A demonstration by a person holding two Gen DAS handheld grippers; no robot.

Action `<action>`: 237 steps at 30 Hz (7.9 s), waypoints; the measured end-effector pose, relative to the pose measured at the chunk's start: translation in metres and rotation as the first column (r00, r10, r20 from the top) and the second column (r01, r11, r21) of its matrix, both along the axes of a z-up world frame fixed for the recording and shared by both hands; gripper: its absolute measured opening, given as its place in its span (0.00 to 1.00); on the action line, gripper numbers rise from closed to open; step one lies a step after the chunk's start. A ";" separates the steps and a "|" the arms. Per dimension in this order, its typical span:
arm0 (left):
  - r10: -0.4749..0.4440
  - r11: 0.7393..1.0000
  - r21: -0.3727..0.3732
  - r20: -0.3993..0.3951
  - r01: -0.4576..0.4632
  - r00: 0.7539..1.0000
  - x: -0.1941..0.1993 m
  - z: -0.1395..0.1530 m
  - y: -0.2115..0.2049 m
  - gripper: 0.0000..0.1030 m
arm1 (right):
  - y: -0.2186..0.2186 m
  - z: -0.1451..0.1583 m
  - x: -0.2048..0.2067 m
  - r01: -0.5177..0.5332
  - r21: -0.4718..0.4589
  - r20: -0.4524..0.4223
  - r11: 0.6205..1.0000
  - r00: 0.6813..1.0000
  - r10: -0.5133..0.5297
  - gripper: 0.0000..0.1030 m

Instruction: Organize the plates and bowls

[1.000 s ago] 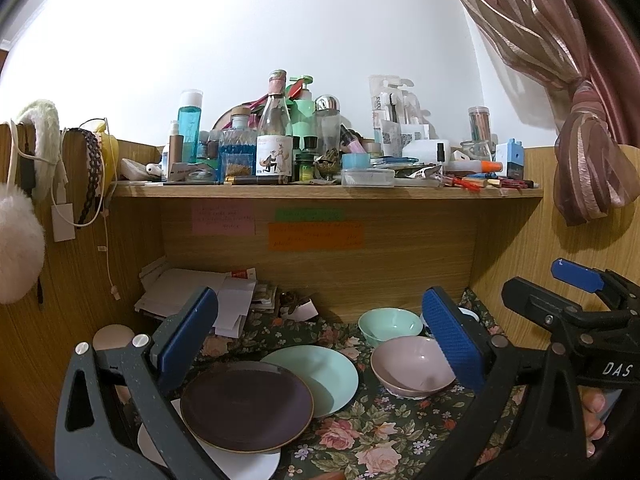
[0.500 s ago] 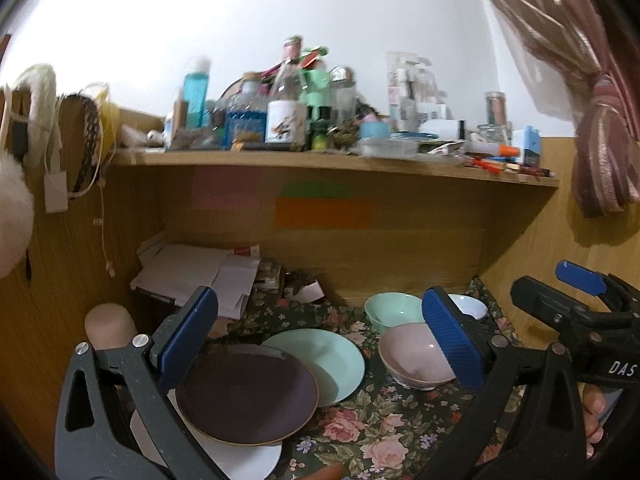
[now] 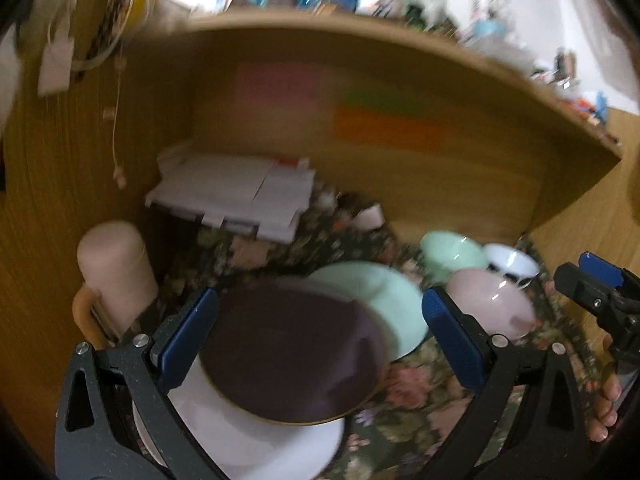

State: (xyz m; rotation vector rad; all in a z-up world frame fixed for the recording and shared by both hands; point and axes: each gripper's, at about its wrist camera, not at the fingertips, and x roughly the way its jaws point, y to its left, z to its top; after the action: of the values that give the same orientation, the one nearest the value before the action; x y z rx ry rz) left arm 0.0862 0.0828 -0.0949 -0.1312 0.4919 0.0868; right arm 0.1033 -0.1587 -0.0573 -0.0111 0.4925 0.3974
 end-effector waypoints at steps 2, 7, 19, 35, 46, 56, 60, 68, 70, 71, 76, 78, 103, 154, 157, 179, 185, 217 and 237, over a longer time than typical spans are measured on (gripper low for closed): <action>0.015 1.000 0.003 -0.040 -0.015 0.999 0.006 -0.011 0.009 1.00 | 0.010 -0.011 0.011 -0.033 -0.008 -0.038 0.999 0.999 0.032 1.00; 0.028 0.999 -0.025 -0.155 -0.032 0.988 0.022 -0.038 0.035 1.00 | 0.034 -0.037 0.033 -0.107 -0.021 -0.123 0.994 0.987 0.103 1.00; 0.068 0.993 -0.073 -0.312 -0.095 0.948 0.040 -0.074 0.079 0.92 | 0.084 -0.085 0.072 -0.210 -0.101 -0.279 0.972 0.944 0.175 0.89; 0.003 0.976 -0.195 -0.416 -0.093 0.909 0.053 -0.098 0.099 0.52 | 0.102 -0.117 0.108 -0.254 -0.052 -0.419 0.966 0.883 0.210 0.49; -0.016 0.973 -0.214 -0.440 -0.088 0.898 0.060 -0.104 0.102 0.43 | 0.106 -0.128 0.117 -0.268 0.012 -0.470 0.963 0.849 0.242 0.33; -0.037 0.975 -0.213 -0.445 -0.066 0.895 0.065 -0.104 0.097 0.41 | 0.110 -0.134 0.120 -0.282 0.064 -0.493 0.957 0.825 0.276 0.27; -0.022 0.977 -0.199 -0.447 -0.075 0.894 0.065 -0.102 0.094 0.41 | 0.111 -0.135 0.120 -0.283 0.066 -0.490 0.957 0.826 0.278 0.27; -0.008 0.979 -0.187 -0.442 -0.084 0.897 0.065 -0.099 0.091 0.41 | 0.108 -0.132 0.118 -0.281 0.064 -0.476 0.958 0.835 0.277 0.27; -0.011 0.978 -0.190 -0.437 -0.081 0.900 0.064 -0.098 0.090 0.41 | 0.106 -0.129 0.117 -0.280 0.063 -0.468 0.958 0.839 0.277 0.27; -0.011 0.978 -0.194 -0.435 -0.082 0.900 0.064 -0.097 0.090 0.41 | 0.105 -0.127 0.117 -0.279 0.064 -0.464 0.958 0.841 0.276 0.27; -0.010 0.975 -0.206 -0.420 -0.084 0.907 0.062 -0.093 0.090 0.41 | 0.101 -0.115 0.113 -0.279 0.063 -0.437 0.958 0.855 0.278 0.27; -0.013 0.974 -0.210 -0.419 -0.082 0.908 0.062 -0.092 0.088 0.41 | 0.099 -0.112 0.112 -0.277 0.068 -0.431 0.958 0.858 0.279 0.27; -0.065 0.980 -0.197 -0.338 -0.003 0.939 0.031 -0.057 0.043 0.41 | 0.048 -0.078 0.066 -0.211 0.077 -0.333 0.974 0.916 0.225 0.27; -0.169 0.971 -0.220 -0.379 0.088 0.910 -0.005 -0.083 -0.056 0.41 | -0.053 -0.101 0.008 -0.089 0.101 -0.379 0.991 0.917 0.121 0.27; -0.174 0.971 -0.222 -0.393 0.090 0.903 0.000 -0.092 -0.060 0.41 | -0.054 -0.108 0.012 -0.082 0.093 -0.394 0.992 0.912 0.113 0.27; -0.192 0.974 -0.193 -0.450 0.115 0.872 0.013 -0.121 -0.074 0.42 | -0.063 -0.132 0.023 -0.043 0.025 -0.461 0.999 0.886 0.050 0.30; -0.142 0.988 -0.120 -0.405 0.101 0.903 0.007 -0.109 -0.072 0.51 | -0.066 -0.117 0.014 -0.026 -0.009 -0.401 1.000 0.916 0.020 0.38; 0.077 0.994 -0.066 -0.190 -0.090 0.979 -0.062 -0.033 0.034 0.68 | 0.041 -0.051 -0.020 -0.272 0.047 -0.192 0.961 0.942 0.276 0.59; 0.181 0.969 -0.097 -0.339 -0.226 0.923 -0.062 -0.095 0.109 0.64 | 0.128 -0.093 0.022 -0.379 -0.017 -0.365 0.925 0.864 0.347 0.59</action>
State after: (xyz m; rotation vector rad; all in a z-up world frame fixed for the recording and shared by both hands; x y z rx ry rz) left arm 0.0244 0.1919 -0.1899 -0.3042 0.8179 0.2841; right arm 0.1255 -0.0311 -0.1503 -0.1216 0.8736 0.7574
